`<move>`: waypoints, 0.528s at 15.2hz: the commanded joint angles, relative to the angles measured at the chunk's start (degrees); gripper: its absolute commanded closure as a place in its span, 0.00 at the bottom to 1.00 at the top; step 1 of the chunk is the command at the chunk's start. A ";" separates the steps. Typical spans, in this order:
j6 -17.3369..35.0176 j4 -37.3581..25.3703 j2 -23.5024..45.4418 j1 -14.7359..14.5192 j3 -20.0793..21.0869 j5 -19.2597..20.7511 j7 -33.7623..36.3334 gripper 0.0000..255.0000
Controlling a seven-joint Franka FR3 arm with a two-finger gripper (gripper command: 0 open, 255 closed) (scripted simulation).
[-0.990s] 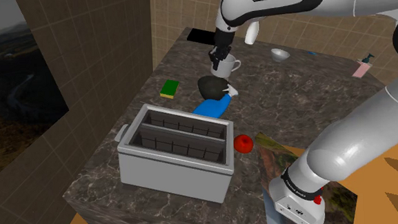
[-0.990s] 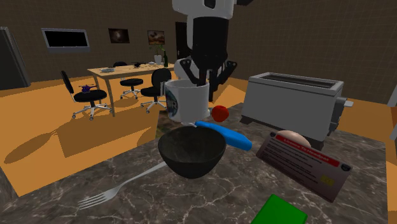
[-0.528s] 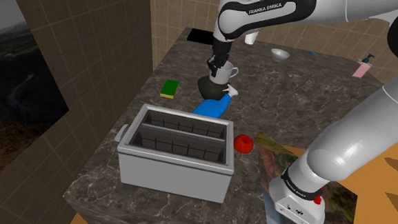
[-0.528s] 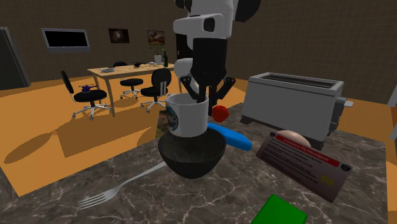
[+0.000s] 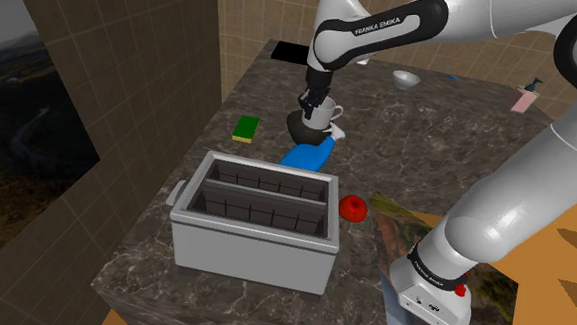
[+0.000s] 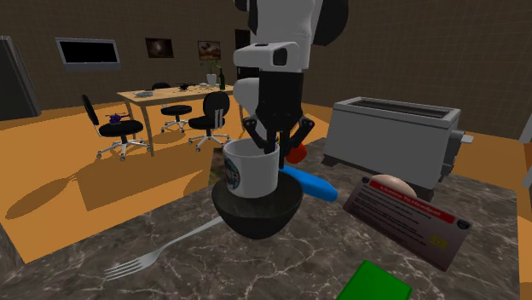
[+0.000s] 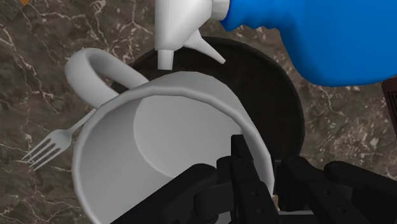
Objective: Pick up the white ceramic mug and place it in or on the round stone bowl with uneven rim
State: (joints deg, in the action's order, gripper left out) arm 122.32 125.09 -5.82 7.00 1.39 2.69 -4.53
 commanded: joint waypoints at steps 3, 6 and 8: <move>0.07 0.04 0.00 0.01 -0.01 0.00 -0.02 1.00; 0.06 0.04 0.00 0.01 -0.01 0.00 -0.02 0.00; 0.06 0.04 0.00 0.01 -0.01 0.00 -0.02 0.00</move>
State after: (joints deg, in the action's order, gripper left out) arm 122.39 125.13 -5.82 7.00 1.38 2.69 -4.55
